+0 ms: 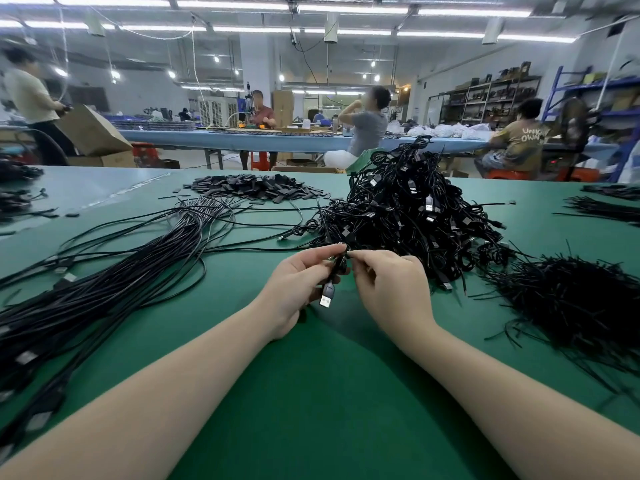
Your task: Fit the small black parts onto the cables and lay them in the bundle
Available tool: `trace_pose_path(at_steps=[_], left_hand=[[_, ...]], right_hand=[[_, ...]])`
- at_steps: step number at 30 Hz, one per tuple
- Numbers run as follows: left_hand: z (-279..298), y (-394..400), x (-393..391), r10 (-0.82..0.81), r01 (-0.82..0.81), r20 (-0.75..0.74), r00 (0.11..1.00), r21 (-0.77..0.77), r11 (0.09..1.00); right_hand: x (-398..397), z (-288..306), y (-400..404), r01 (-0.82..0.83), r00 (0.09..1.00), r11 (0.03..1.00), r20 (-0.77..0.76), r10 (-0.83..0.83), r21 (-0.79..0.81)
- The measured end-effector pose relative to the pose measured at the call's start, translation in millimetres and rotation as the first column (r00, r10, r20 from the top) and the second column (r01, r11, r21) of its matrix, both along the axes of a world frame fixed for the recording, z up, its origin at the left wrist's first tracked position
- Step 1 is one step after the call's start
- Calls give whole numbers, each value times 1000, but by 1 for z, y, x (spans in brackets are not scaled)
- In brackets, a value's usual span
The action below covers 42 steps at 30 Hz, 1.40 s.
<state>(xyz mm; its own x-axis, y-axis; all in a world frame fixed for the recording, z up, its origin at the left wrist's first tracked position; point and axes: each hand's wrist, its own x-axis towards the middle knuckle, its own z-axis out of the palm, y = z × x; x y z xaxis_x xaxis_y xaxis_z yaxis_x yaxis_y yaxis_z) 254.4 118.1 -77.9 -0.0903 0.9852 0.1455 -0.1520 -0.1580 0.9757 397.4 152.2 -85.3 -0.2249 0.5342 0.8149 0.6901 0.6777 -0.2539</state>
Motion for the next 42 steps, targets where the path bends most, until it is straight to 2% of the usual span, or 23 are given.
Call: trace_pose_path(at_steps=[6,11,16,22,30,33,36,39,42], left_hand=[[-1,0,0,8,-8,-21,1000,18,1000],[-1,1,0,10,-10,-15,1000,8,1000],[-1,1,0,-12,11,-53,999,-13,1000],[1,0,0,-53,51,-71,996,-34,998],[1,0,0,-87,84,-99,991,-38,996],[-3,2,1,-57,55,-135,989,-22,998],[-8,2,1,12,1,-187,982,69,998],[-9,1,-1,99,-60,-235,967,169,984],[-10,3,-1,140,-98,-228,964,186,978]], right_hand=[[3,0,4,-146,979,952,-177,100,-269],[4,-1,6,-218,958,916,-255,134,-337],[4,-3,9,-222,963,886,-232,135,-407],[4,-3,7,-168,982,879,-154,109,-447],[3,-1,6,-184,981,887,-136,138,-424],[2,-3,7,-146,988,910,-111,111,-389],[1,-4,9,-115,991,924,-107,81,-365],[1,-4,9,-140,988,915,-115,104,-379],[1,-4,8,-172,982,911,-133,131,-374]])
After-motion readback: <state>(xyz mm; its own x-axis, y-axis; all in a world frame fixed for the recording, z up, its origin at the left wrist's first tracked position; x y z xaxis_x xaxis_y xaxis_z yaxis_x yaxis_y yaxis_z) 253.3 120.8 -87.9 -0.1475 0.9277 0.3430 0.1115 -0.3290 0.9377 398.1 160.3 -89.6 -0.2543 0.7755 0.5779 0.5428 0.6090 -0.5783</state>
